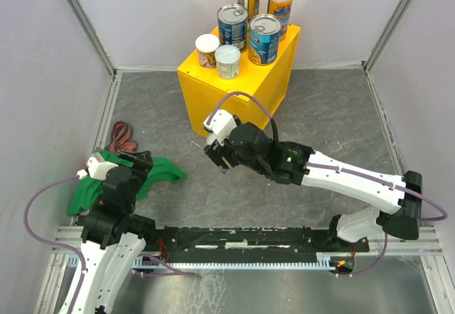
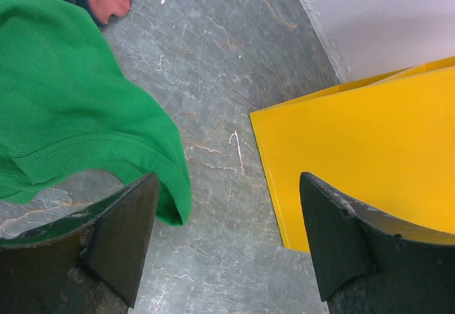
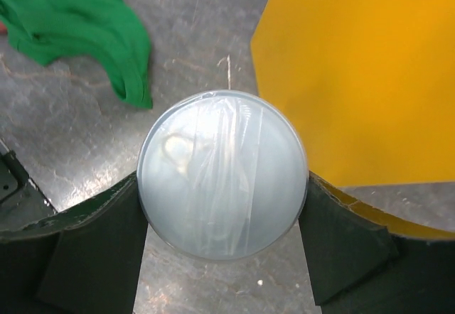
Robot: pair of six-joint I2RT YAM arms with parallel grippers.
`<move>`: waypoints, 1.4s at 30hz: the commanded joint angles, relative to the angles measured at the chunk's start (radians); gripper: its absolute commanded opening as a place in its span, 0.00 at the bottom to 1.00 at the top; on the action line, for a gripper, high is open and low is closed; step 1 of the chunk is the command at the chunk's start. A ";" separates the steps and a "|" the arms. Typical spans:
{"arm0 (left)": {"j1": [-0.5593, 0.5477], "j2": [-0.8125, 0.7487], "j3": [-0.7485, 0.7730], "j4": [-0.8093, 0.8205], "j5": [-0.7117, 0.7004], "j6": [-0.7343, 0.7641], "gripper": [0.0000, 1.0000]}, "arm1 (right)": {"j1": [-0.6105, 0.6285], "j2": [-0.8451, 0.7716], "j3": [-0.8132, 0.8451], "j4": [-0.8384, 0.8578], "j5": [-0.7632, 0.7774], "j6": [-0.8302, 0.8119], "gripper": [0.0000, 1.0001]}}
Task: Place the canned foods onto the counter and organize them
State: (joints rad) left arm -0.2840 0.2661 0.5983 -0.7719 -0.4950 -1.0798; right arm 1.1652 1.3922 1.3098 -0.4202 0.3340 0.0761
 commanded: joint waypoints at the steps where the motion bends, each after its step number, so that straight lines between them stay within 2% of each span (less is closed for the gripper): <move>1: -0.003 0.000 0.024 0.025 -0.015 -0.011 0.86 | 0.007 -0.046 0.170 0.025 0.075 -0.091 0.20; 18: -0.004 0.025 0.028 0.058 0.011 -0.014 0.86 | -0.026 0.065 0.595 -0.103 0.162 -0.206 0.21; 28: -0.003 0.030 0.020 0.069 0.018 -0.018 0.86 | -0.121 0.099 0.701 -0.116 0.153 -0.200 0.21; 42: -0.003 0.031 0.010 0.062 0.005 -0.012 0.86 | -0.262 0.139 0.742 -0.098 0.103 -0.163 0.20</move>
State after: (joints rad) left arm -0.2836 0.2901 0.5983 -0.7509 -0.4866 -1.0798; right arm 0.9344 1.5364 1.9675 -0.6468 0.4511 -0.1055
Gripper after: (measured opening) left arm 0.859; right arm 0.813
